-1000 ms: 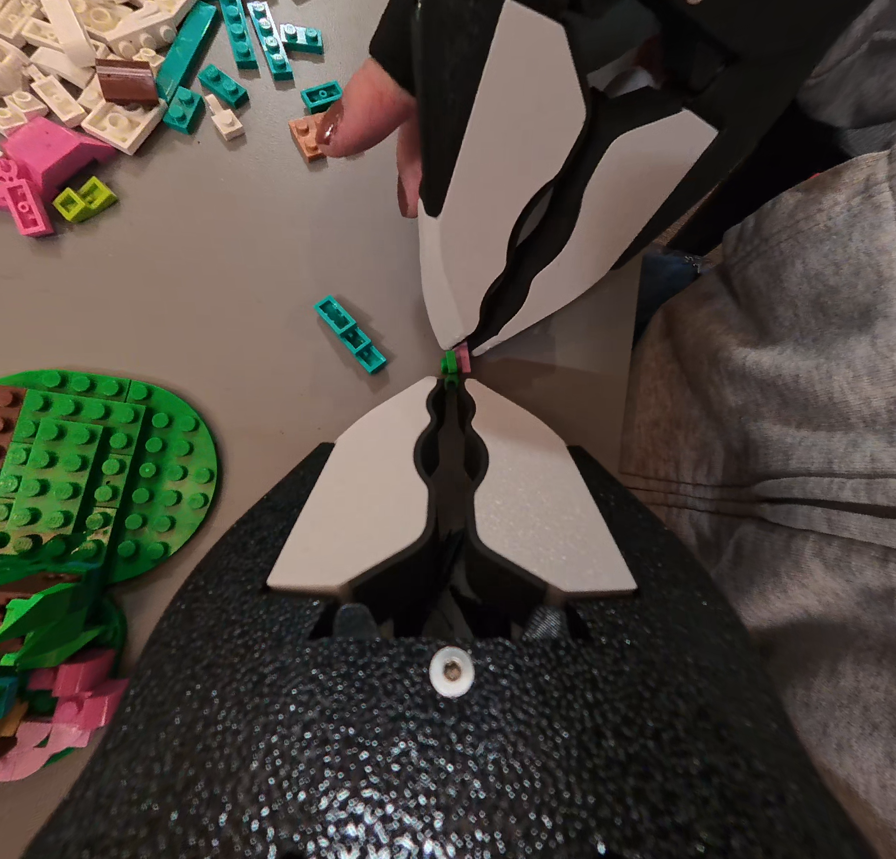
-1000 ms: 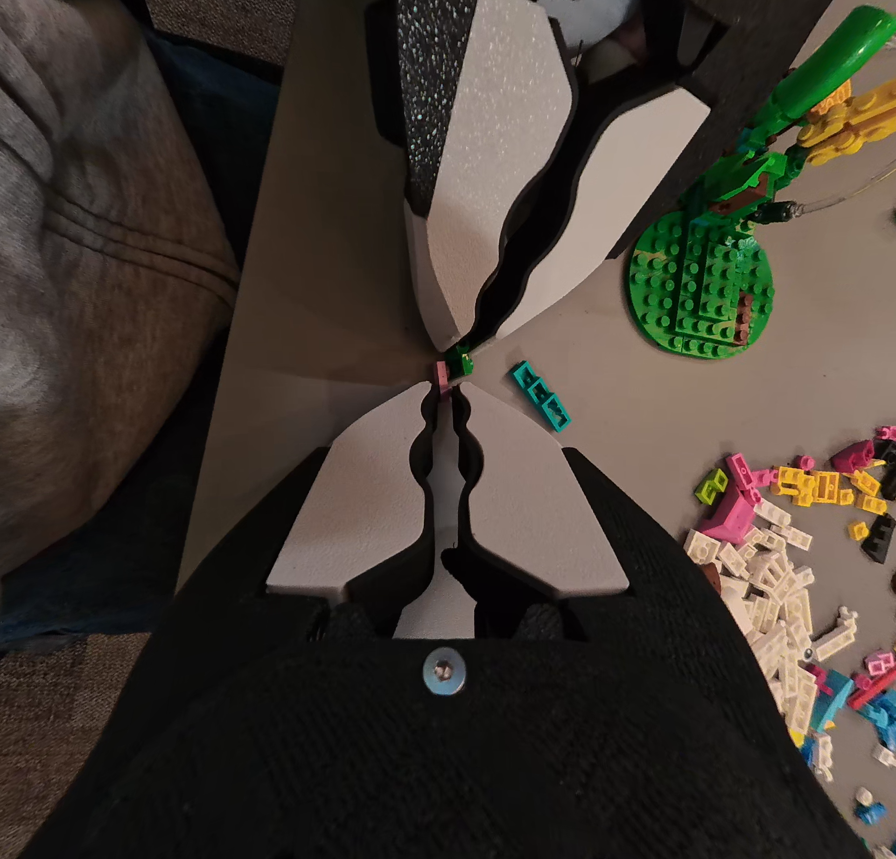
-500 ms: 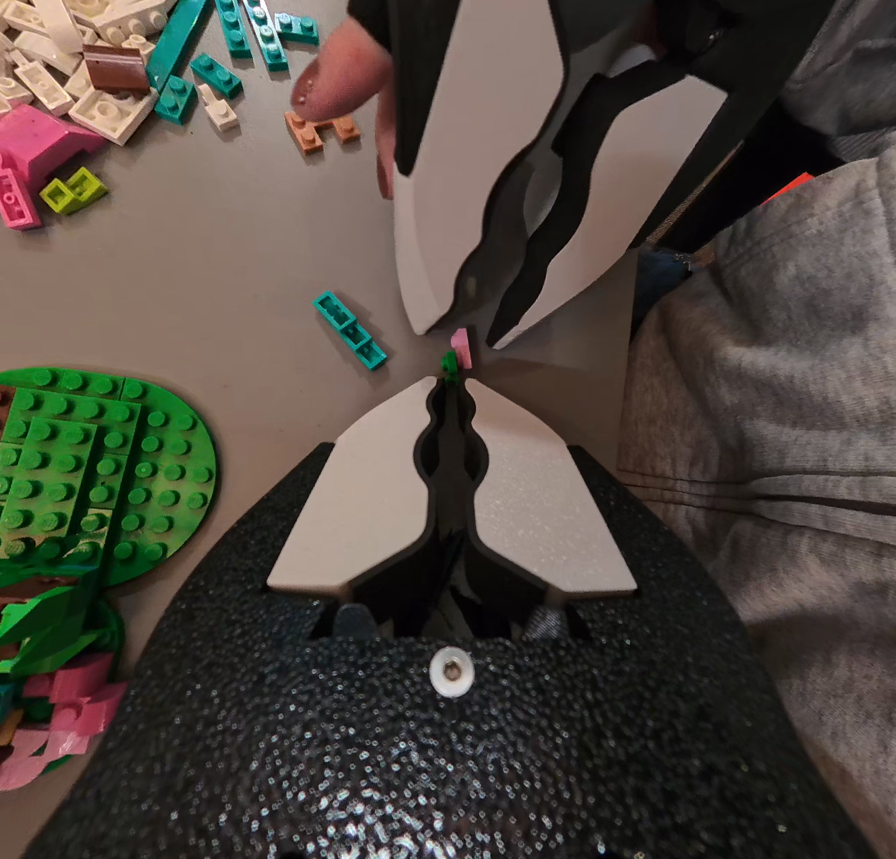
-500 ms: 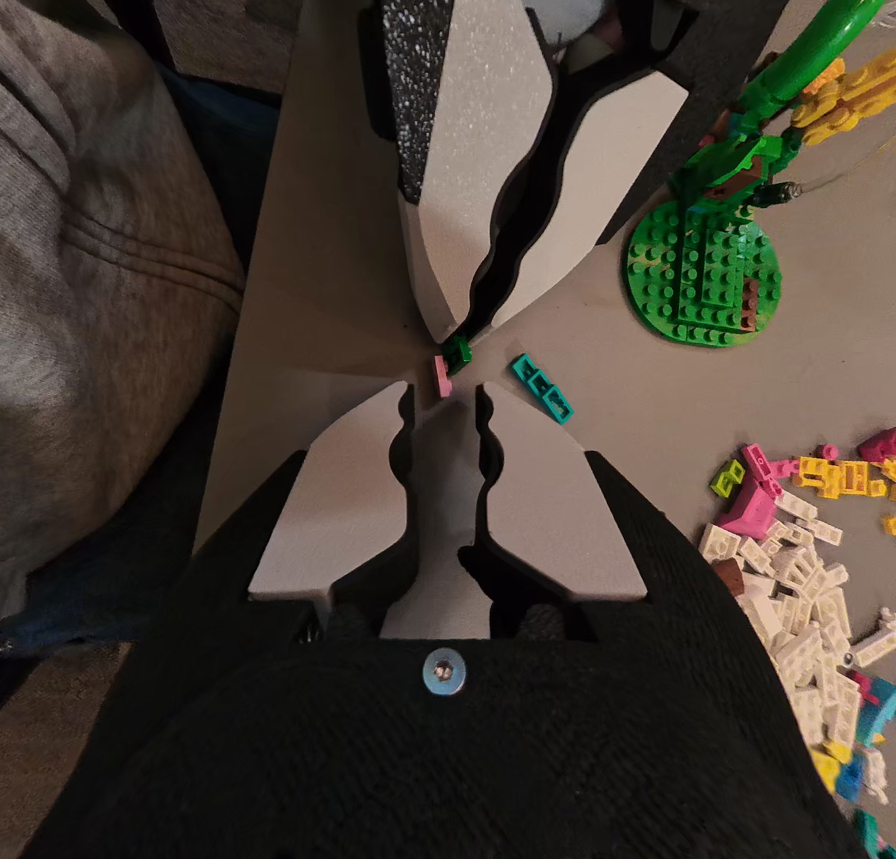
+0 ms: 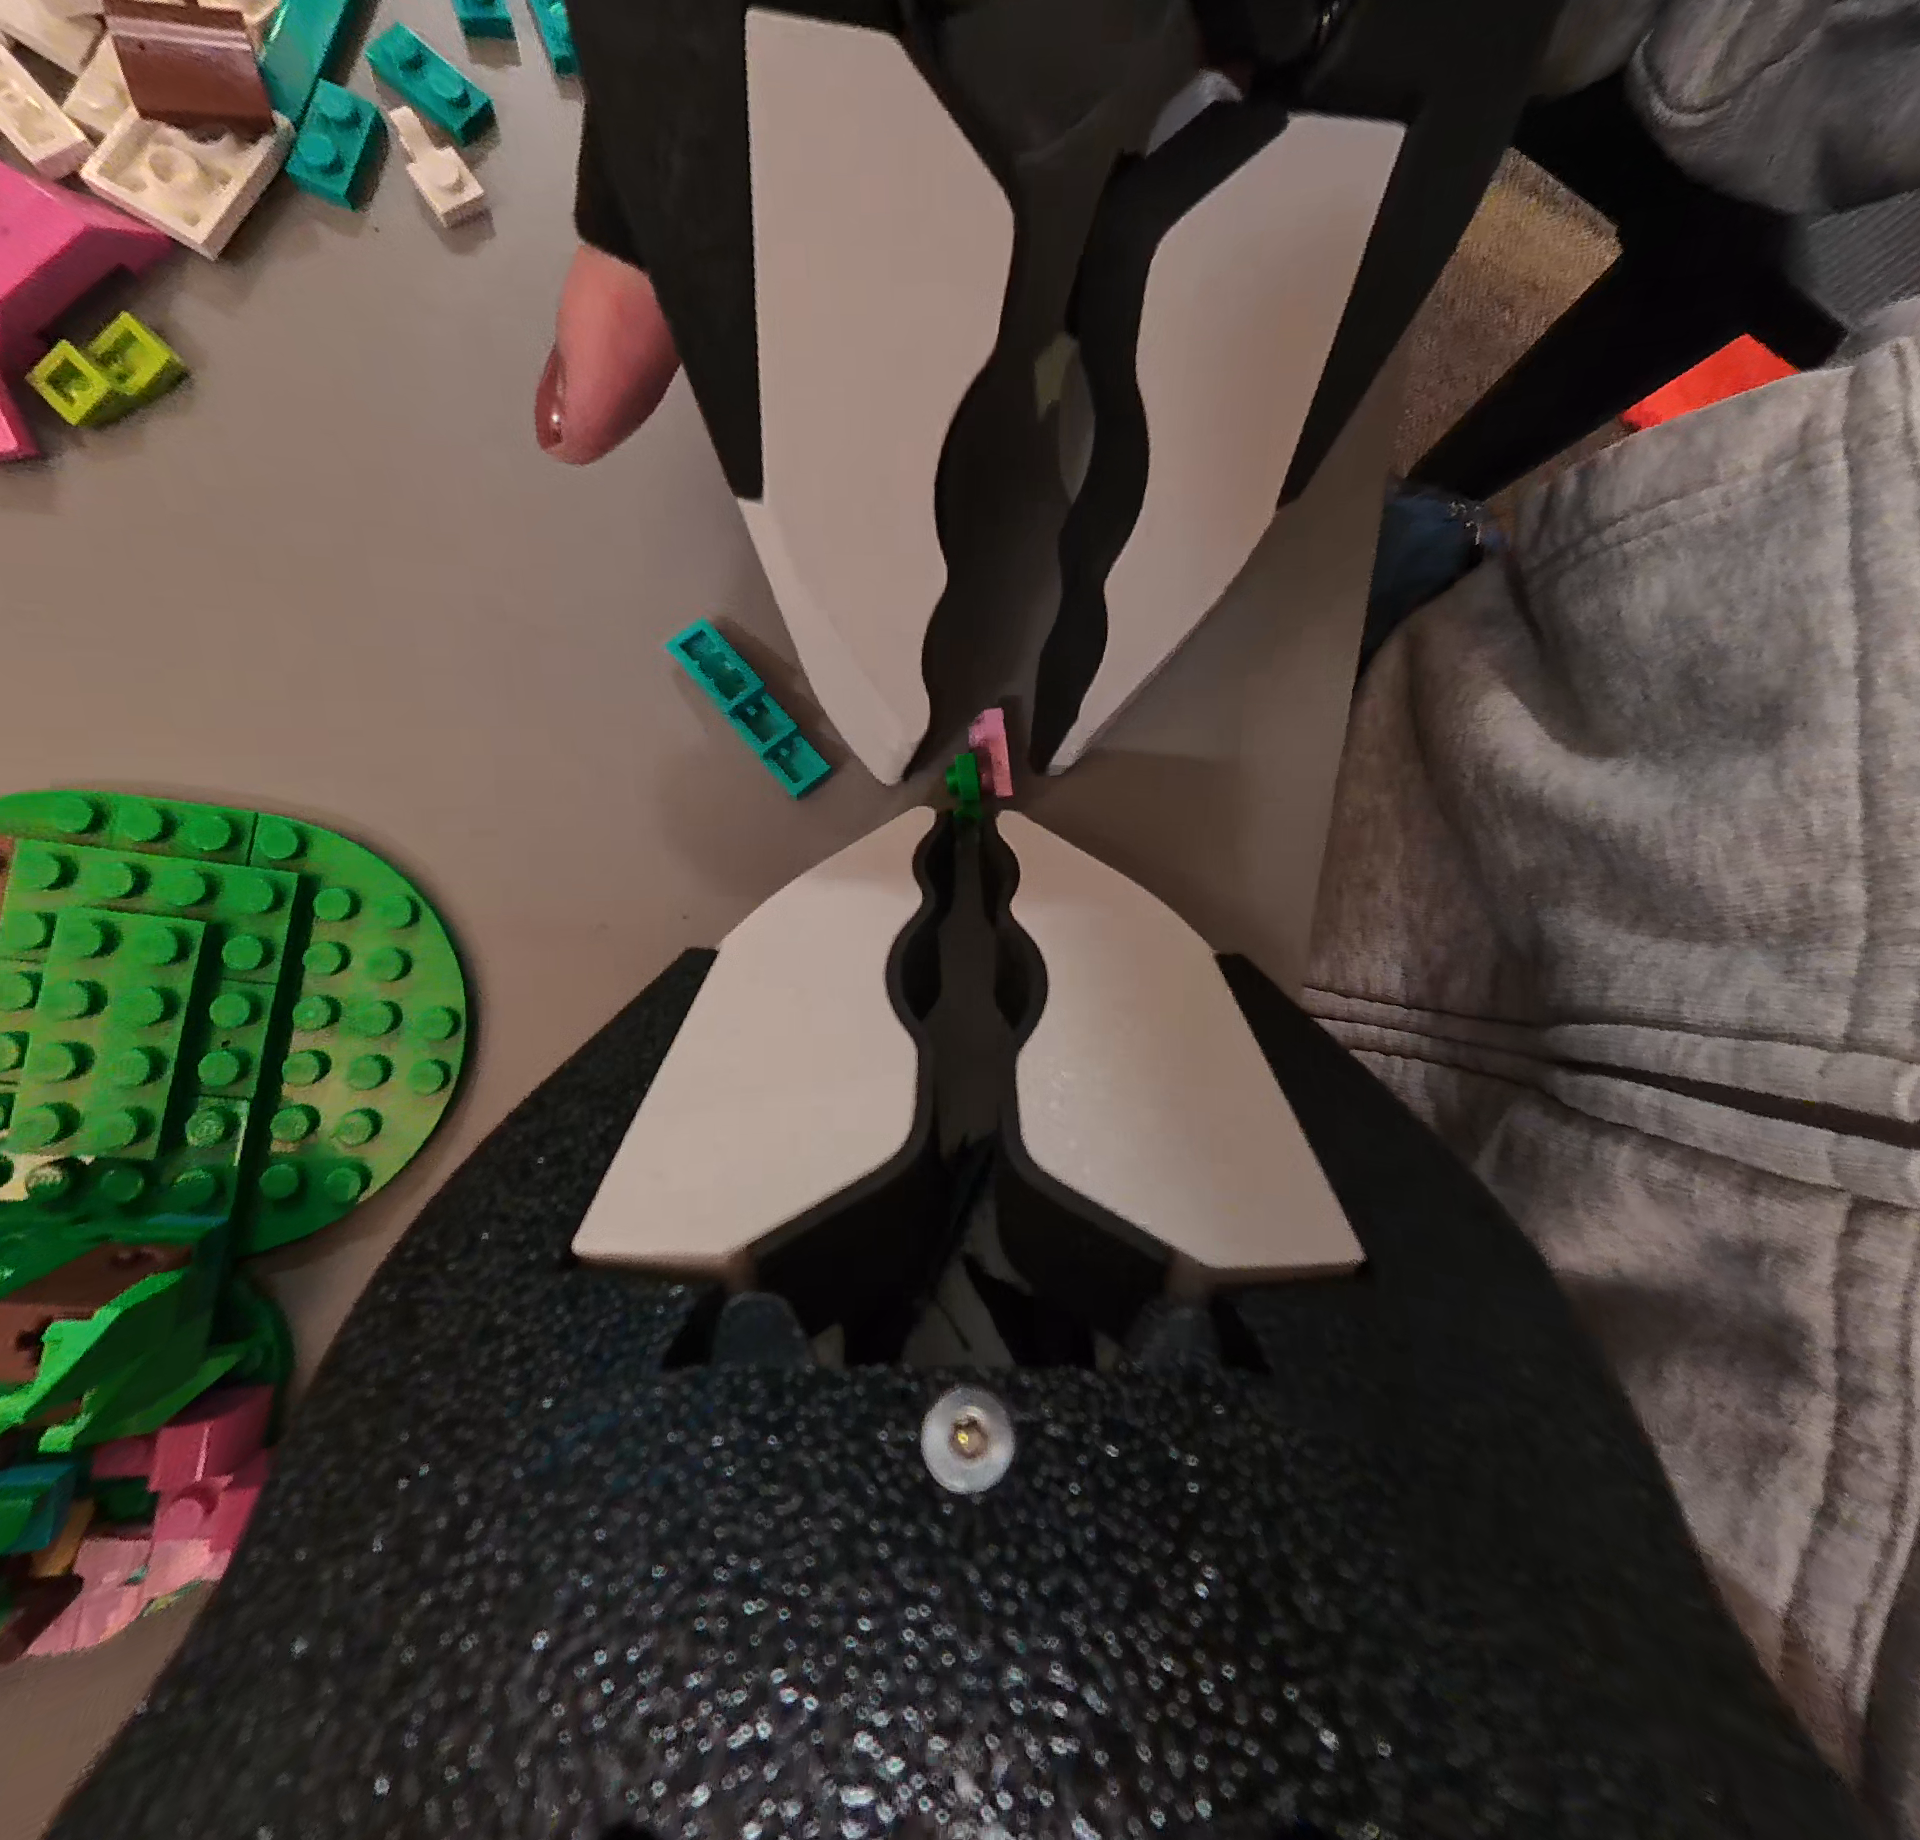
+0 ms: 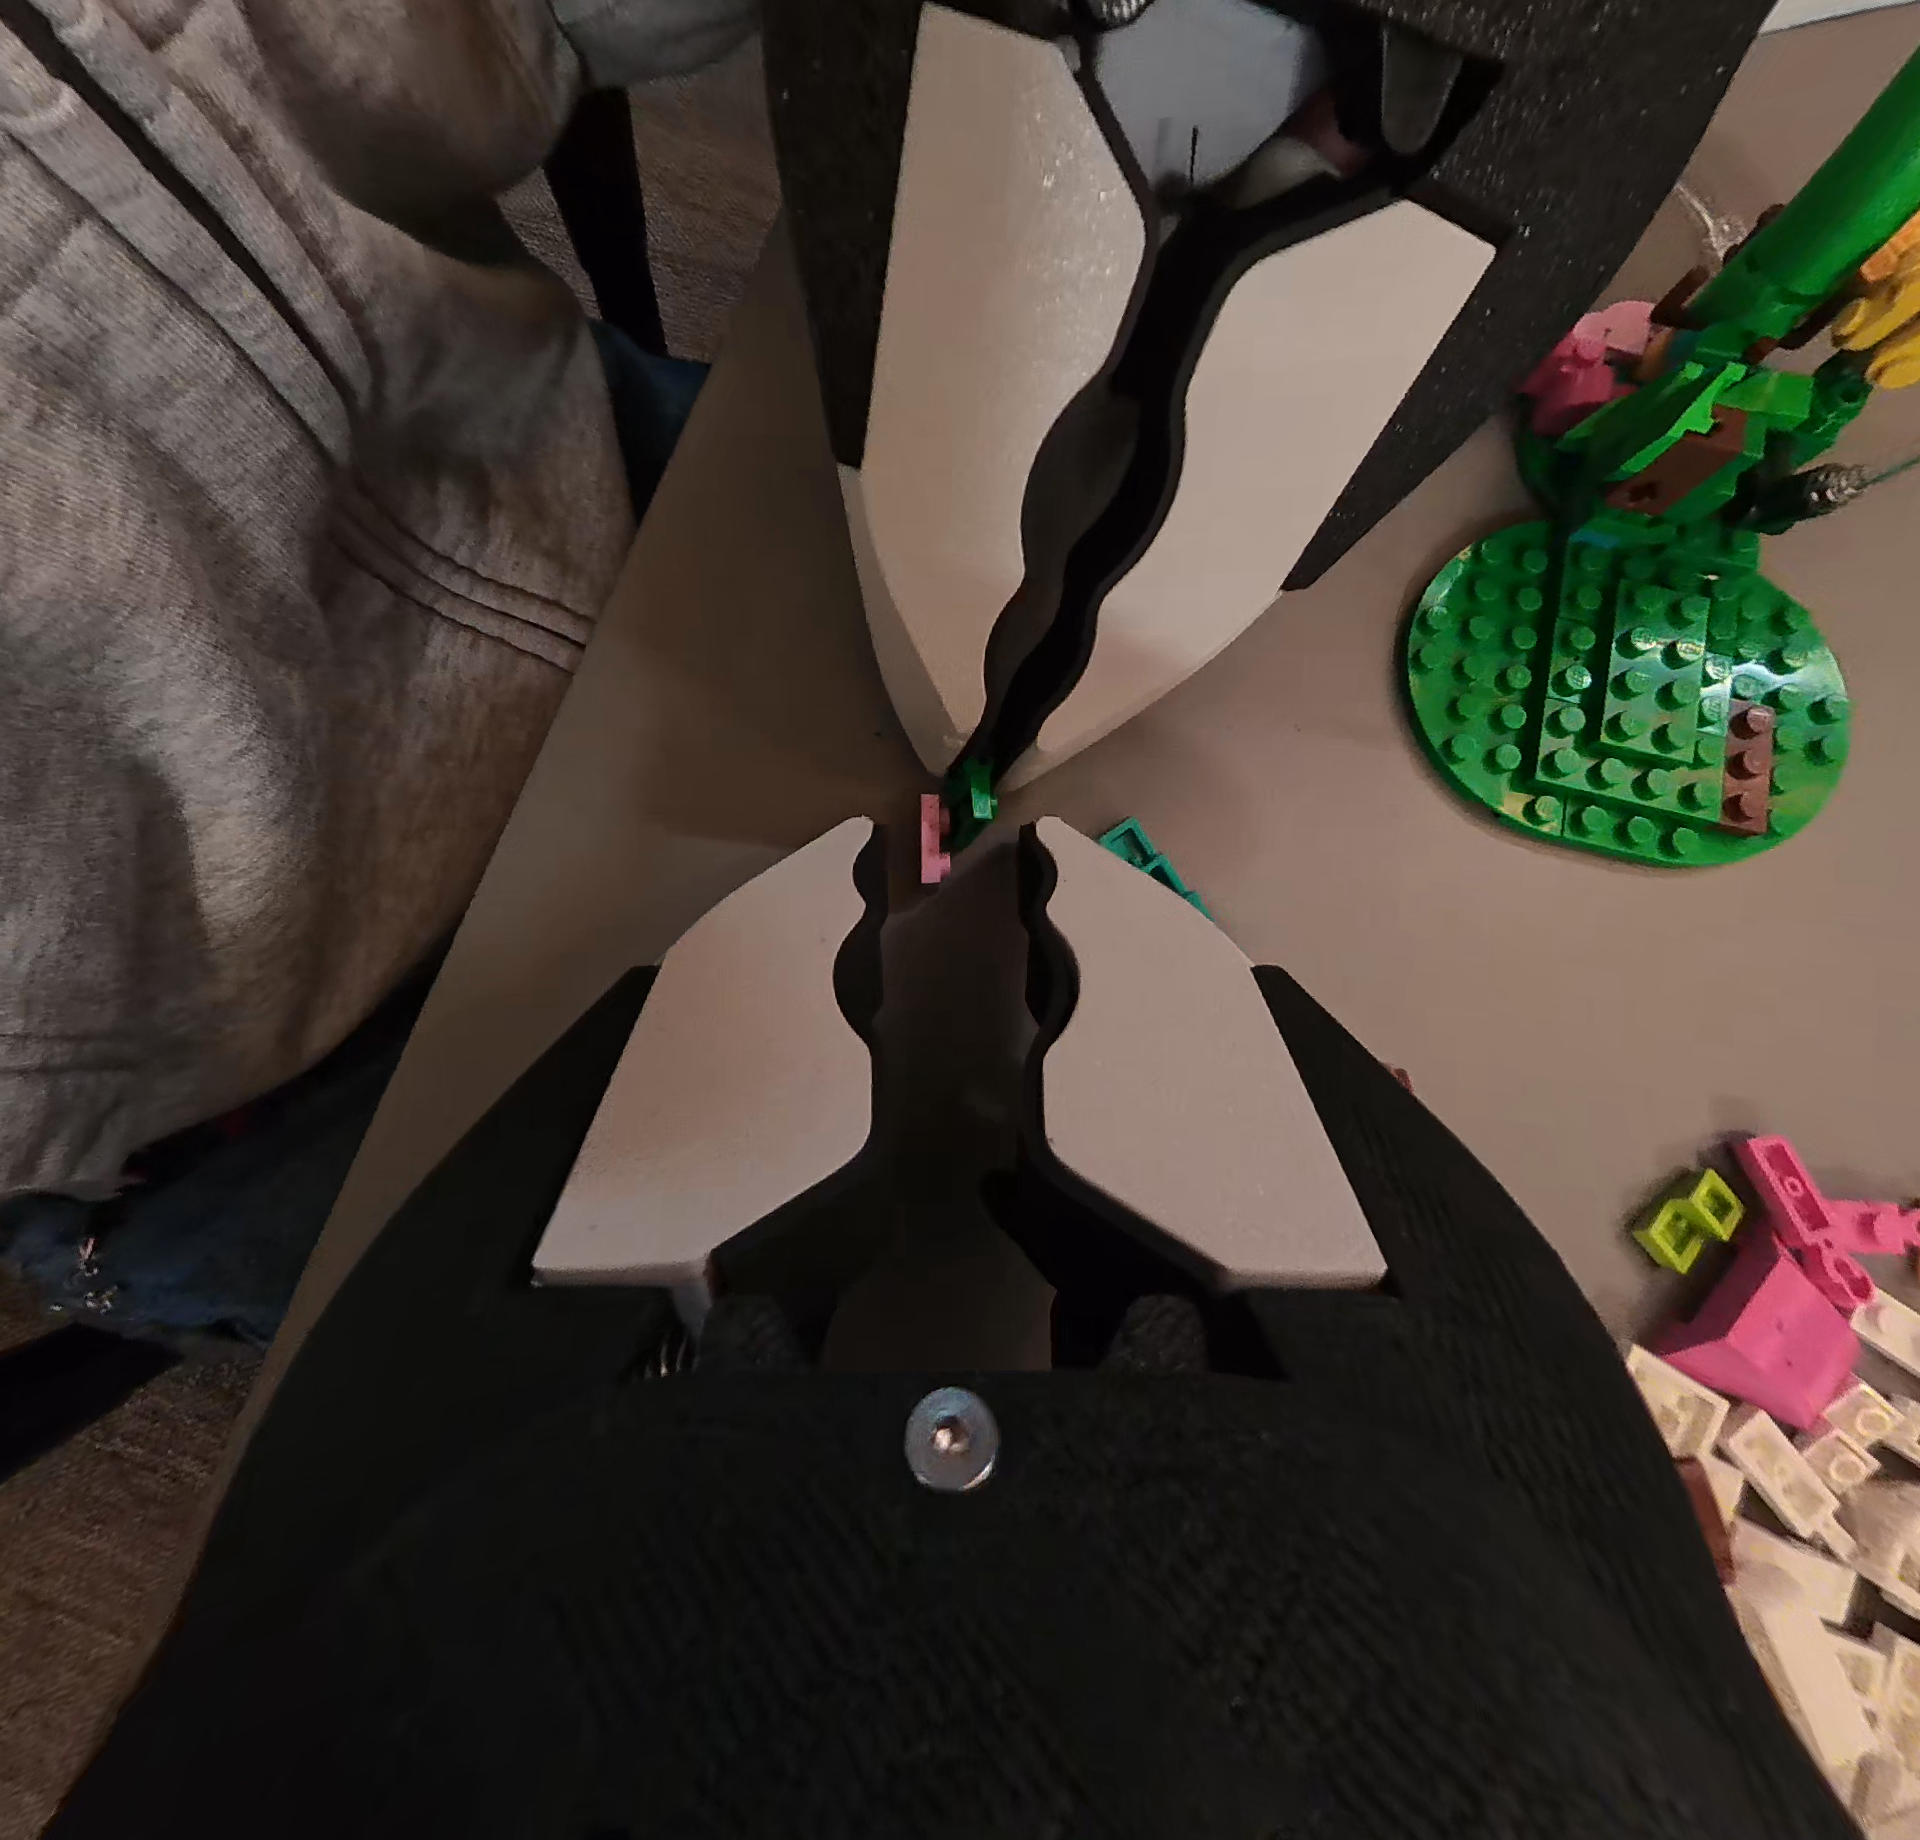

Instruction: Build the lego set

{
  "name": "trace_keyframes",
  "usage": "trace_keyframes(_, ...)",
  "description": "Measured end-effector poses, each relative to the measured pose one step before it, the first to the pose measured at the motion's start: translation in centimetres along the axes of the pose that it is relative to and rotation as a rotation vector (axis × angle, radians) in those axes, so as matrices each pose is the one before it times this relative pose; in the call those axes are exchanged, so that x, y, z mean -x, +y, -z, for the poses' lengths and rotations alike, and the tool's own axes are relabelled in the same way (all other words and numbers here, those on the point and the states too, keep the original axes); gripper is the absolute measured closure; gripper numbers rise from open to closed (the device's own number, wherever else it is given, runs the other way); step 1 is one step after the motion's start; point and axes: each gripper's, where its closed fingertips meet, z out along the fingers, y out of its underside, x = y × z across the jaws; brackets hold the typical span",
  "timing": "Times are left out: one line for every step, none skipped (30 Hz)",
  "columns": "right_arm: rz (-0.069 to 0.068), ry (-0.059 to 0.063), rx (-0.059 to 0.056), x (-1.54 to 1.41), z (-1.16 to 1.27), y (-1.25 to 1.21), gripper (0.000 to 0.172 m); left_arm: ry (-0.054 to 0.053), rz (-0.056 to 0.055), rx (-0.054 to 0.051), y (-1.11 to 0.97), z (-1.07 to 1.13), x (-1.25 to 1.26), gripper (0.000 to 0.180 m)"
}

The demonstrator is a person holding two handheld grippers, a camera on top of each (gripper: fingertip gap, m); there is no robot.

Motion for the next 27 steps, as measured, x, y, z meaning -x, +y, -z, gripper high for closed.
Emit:
trace_keyframes(0.0063, -0.0051, -0.0008, 0.002, -0.029, -0.021, 0.149, -0.0015, 0.0049, 0.0078, -0.005, -0.001, 0.001, 0.175)
trace_keyframes(0.0056, -0.0041, 0.0003, 0.004, -0.028, -0.028, 0.149, -0.0019, 0.0036, 0.007, 0.008, 0.004, -0.004, 0.175)
trace_keyframes(0.0045, -0.003, 0.0005, -0.004, -0.027, -0.025, 0.149, -0.0018, 0.0035, 0.0064, 0.006, 0.006, 0.0, 0.175)
trace_keyframes(0.0032, -0.0036, 0.0, 0.013, -0.03, -0.032, 0.149, -0.0021, 0.0018, 0.006, 0.007, 0.001, -0.007, 0.175)
trace_keyframes(0.0013, -0.0034, -0.0008, 0.001, -0.029, -0.021, 0.149, -0.003, 0.0001, 0.0063, 0.004, 0.007, 0.002, 0.175)
trace_keyframes(0.0007, -0.0027, -0.0016, 0.004, -0.04, -0.036, 0.15, -0.0036, -0.0003, 0.0076, 0.025, 0.013, -0.01, 0.175)
trace_keyframes(-0.0003, -0.0029, -0.0021, 0.011, -0.031, -0.015, 0.15, -0.0051, -0.0003, 0.0071, 0.013, 0.0, -0.008, 0.175)
trace_keyframes(-0.0001, -0.0023, -0.0028, 0.009, -0.023, -0.026, 0.15, -0.0053, -0.0021, 0.0066, 0.007, 0.007, -0.004, 0.175)
trace_keyframes(-0.0004, -0.0022, -0.0031, 0.003, -0.028, -0.018, 0.15, -0.0044, -0.0019, 0.006, 0.004, 0.0, -0.001, 0.175)
trace_keyframes(-0.0011, -0.0023, -0.002, 0.007, -0.003, -0.001, 0.151, -0.0003, -0.0006, 0.0055, 0.016, 0.013, -0.048, 0.175)
trace_keyframes(-0.0009, -0.0012, -0.0008, 0.0, -0.009, 0.0, 0.151, 0.0001, -0.0017, 0.0042, 0.003, -0.018, -0.046, 0.175)
trace_keyframes(-0.0004, -0.0006, 0.0, -0.003, -0.008, 0.006, 0.151, 0.0003, -0.0008, 0.0035, -0.011, -0.014, -0.058, 0.175)
trace_keyframes(0.0006, 0.0003, 0.0003, -0.001, -0.003, -0.001, 0.151, -0.0022, -0.0005, 0.0023, -0.026, -0.018, -0.014, 0.175)
trace_keyframes(0.0006, 0.0001, 0.0001, -0.005, 0.001, 0.002, 0.151, 0.0004, -0.0007, 0.0035, -0.013, -0.02, -0.035, 0.175)
trace_keyframes(-0.0004, -0.0011, -0.0001, 0.017, -0.008, 0.006, 0.151, 0.0024, -0.0008, 0.0018, -0.027, -0.026, -0.055, 0.175)
trace_keyframes(-0.0009, -0.0022, -0.0006, 0.013, -0.007, 0.002, 0.152, 0.003, 0.0011, 0.0021, -0.025, -0.033, -0.066, 0.175)
trace_keyframes(-0.0014, -0.0036, -0.0012, 0.042, -0.006, 0.001, 0.153, 0.0018, 0.0019, 0.0015, -0.02, -0.026, -0.045, 0.175)
trace_keyframes(-0.0016, -0.0054, -0.0017, 0.065, -0.006, 0.011, 0.154, -0.0003, 0.0011, 0.001, -0.018, -0.011, -0.004, 0.175)
trace_keyframes(-0.0013, -0.0068, -0.0021, 0.088, -0.014, 0.001, 0.156, -0.0004, 0.0026, 0.0013, -0.009, -0.008, -0.02, 0.175)
trace_keyframes(-0.0008, -0.0048, -0.0023, 0.074, -0.008, -0.007, 0.157, -0.002, 0.0022, 0.0014, -0.001, -0.002, 0.008, 0.175)
trace_keyframes(-0.0001, -0.0002, -0.0015, 0.017, -0.008, -0.002, 0.158, -0.0027, 0.0023, 0.0015, 0.019, 0.002, -0.008, 0.175)
trace_keyframes(-0.0016, 0.0041, -0.0008, -0.028, -0.012, -0.002, 0.16, -0.0029, 0.0021, 0.0012, 0.014, 0.0, -0.004, 0.175)
trace_keyframes(-0.0014, 0.0016, -0.0008, -0.011, -0.006, -0.011, 0.16, -0.0039, 0.0025, 0.0012, 0.003, 0.003, -0.002, 0.175)
trace_keyframes(-0.0026, 0.001, 0.0, -0.002, 0.005, 0.005, 0.16, -0.0049, 0.0003, 0.0012, -0.002, 0.004, -0.003, 0.175)
trace_keyframes(-0.0015, 0.0017, -0.0005, -0.011, -0.004, -0.007, 0.16, -0.0051, 0.0001, 0.0013, 0.003, -0.004, 0.003, 0.175)
trace_keyframes(-0.0016, 0.0021, -0.0004, -0.001, -0.002, -0.004, 0.161, -0.0039, 0.0005, 0.0011, 0.001, -0.005, -0.015, 0.175)
trace_keyframes(-0.0012, 0.0021, -0.0006, 0.009, -0.011, 0.001, 0.161, -0.0028, -0.0016, 0.0005, 0.0, 0.0, 0.004, 0.175)
